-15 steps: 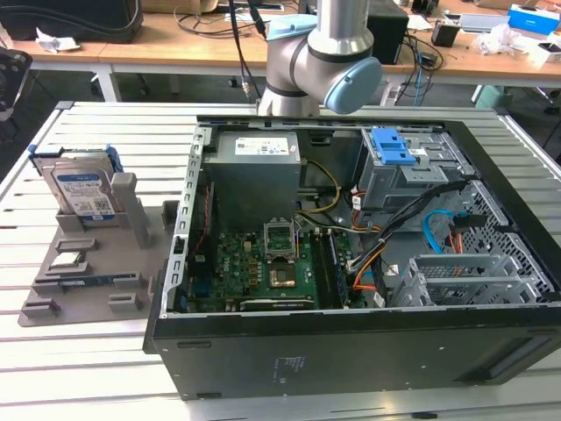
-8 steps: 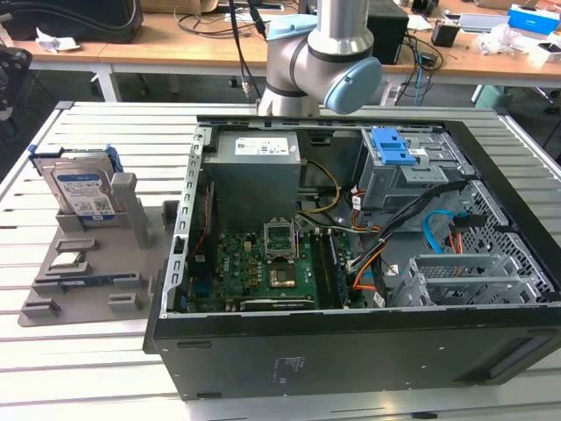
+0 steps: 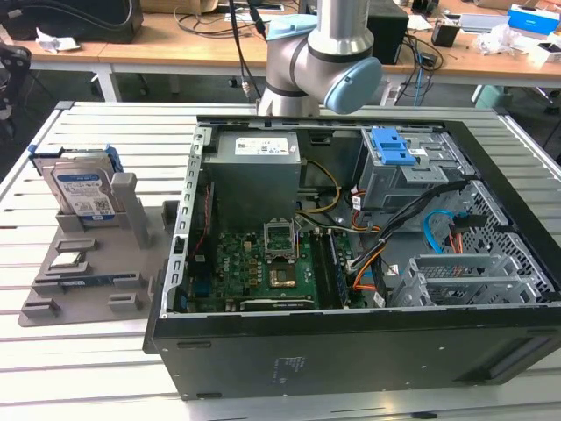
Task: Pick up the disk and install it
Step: 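Pick up the disk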
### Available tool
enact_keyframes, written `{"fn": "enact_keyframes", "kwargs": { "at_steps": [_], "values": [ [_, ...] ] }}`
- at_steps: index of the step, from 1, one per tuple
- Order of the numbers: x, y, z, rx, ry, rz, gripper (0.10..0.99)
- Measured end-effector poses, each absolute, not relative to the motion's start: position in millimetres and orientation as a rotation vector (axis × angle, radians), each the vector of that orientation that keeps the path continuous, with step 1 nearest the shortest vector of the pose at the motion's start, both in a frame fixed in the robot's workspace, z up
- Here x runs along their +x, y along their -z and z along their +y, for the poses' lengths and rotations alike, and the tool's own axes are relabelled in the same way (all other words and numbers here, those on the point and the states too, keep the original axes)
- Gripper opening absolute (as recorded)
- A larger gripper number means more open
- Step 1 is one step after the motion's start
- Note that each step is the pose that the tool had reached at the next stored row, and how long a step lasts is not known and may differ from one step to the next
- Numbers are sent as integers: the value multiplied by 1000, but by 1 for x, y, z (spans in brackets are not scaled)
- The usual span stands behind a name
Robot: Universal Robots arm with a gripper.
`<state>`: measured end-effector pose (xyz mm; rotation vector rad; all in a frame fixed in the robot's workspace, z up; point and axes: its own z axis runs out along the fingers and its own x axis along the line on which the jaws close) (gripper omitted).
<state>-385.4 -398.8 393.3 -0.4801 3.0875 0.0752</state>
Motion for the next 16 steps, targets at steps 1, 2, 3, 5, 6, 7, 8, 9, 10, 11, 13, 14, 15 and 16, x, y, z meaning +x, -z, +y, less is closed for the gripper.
{"fn": "enact_keyframes", "kwargs": {
  "at_steps": [1,2,3,5,6,7,8,9,10,11,13,14,15,16],
  "values": [
    [-385,-393,-399,-505,-75,3084,106],
    [-385,-393,-399,-533,-76,3080,106],
    [-385,-393,-399,-547,-76,3077,106],
    [-385,-393,-399,-580,-76,3072,106],
    [-385,-393,-399,-592,-76,3070,106],
    [-385,-393,-399,-607,-76,3067,106],
    [-385,-393,-399,-622,-76,3064,106],
    [-385,-393,-399,-652,-77,3059,106],
    [-385,-393,-399,-664,-77,3056,106],
    [-385,-393,-399,-685,-77,3052,106],
    [-385,-393,-399,-749,-77,3038,106],
    [-385,-393,-399,-766,-77,3034,106],
    [-385,-393,-399,-780,-77,3030,106],
    [-385,-393,-399,-800,-78,3026,106]
  ]
}}
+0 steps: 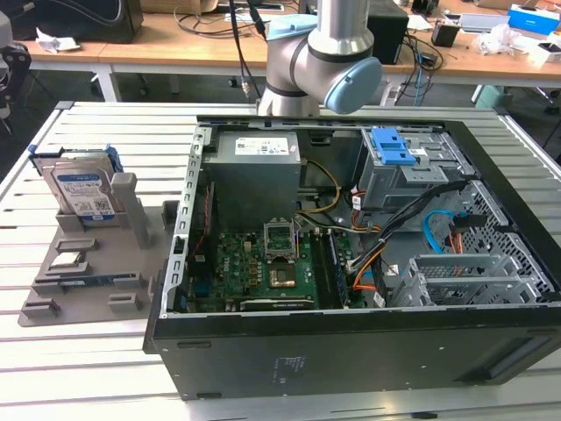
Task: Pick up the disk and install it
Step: 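Pick up the disk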
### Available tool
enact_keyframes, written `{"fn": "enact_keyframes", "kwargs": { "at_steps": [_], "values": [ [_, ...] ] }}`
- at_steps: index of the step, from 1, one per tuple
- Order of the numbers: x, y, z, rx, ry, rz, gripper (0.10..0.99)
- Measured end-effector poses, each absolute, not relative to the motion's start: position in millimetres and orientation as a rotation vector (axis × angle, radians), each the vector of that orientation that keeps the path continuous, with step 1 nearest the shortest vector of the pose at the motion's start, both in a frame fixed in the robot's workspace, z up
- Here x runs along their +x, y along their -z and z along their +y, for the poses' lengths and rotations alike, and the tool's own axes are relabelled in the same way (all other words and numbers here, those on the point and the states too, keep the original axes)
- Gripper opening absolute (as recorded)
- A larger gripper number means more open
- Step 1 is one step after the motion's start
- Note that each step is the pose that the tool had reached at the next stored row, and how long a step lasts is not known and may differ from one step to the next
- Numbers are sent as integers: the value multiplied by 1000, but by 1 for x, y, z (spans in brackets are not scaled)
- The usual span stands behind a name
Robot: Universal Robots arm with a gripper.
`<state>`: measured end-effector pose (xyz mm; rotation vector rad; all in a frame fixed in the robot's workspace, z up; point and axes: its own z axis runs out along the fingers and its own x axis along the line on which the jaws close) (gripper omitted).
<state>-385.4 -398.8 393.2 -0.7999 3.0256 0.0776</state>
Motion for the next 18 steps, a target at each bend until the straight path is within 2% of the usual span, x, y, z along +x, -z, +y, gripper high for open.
{"fn": "enact_keyframes", "kwargs": {
  "at_steps": [18],
  "values": [
    [-385,-393,-399,-1142,-79,2920,106]
  ]
}}
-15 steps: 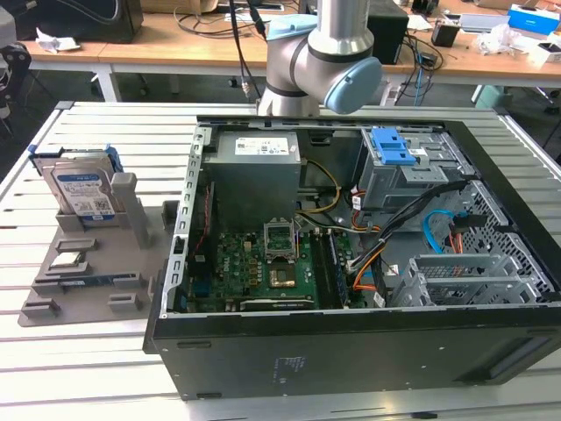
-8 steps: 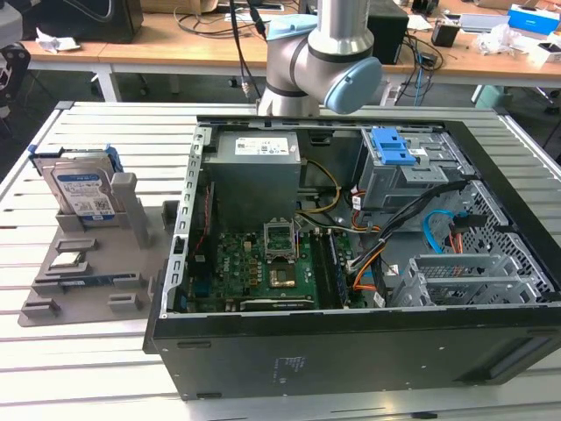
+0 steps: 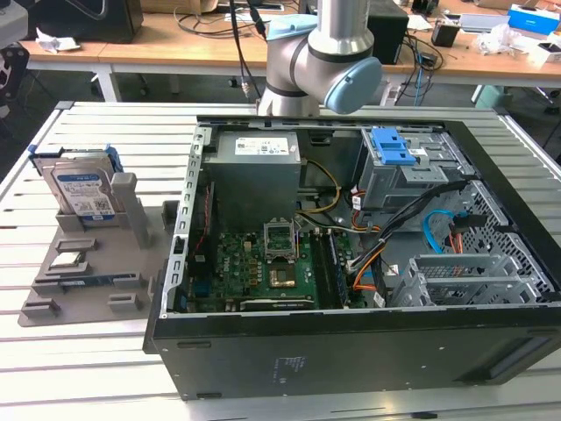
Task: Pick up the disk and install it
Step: 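Pick up the disk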
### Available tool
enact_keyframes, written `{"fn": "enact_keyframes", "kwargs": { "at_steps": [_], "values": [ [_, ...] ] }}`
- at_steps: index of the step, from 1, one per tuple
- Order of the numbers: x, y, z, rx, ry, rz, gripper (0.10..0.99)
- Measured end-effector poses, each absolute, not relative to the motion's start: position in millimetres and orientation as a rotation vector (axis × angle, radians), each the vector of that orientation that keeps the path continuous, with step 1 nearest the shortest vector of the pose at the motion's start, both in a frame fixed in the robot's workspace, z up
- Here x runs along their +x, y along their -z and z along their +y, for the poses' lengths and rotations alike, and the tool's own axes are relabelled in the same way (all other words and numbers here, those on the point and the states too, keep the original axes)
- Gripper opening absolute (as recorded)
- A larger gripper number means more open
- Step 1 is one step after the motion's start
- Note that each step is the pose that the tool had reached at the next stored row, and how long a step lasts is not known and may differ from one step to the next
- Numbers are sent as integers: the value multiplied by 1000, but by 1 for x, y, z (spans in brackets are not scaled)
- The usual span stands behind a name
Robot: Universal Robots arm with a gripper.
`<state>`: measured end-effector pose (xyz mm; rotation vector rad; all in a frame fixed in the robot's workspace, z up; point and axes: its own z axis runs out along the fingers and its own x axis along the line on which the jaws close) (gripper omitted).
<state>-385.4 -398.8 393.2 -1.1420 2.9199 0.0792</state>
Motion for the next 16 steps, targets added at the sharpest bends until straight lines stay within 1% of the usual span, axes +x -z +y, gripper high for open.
{"fn": "enact_keyframes", "kwargs": {
  "at_steps": [16],
  "values": [
    [-385,-393,-399,-1464,-80,2779,106]
  ]
}}
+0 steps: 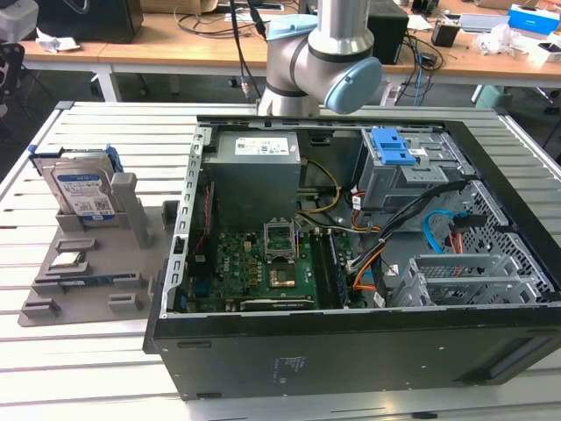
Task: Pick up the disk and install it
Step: 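Pick up the disk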
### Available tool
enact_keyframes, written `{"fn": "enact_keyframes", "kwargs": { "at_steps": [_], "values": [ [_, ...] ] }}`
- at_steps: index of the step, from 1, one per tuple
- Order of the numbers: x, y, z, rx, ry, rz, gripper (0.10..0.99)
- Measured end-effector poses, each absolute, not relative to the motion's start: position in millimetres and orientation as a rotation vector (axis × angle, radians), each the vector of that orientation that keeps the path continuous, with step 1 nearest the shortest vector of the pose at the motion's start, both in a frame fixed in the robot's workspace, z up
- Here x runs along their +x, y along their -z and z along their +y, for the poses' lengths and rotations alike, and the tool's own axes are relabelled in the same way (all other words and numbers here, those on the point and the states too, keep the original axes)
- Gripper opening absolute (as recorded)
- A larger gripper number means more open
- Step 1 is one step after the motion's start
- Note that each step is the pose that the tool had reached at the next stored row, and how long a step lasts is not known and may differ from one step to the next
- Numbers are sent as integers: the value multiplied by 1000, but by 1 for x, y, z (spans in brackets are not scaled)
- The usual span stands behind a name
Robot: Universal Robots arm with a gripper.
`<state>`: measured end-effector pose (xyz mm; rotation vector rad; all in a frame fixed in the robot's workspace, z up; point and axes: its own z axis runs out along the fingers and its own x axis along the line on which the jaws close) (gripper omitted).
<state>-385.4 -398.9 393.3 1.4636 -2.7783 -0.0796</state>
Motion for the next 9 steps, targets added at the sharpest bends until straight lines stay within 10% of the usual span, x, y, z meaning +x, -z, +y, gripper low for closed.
{"fn": "enact_keyframes", "kwargs": {
  "at_steps": [9],
  "values": [
    [-385,-393,-399,1601,80,-2699,106]
  ]
}}
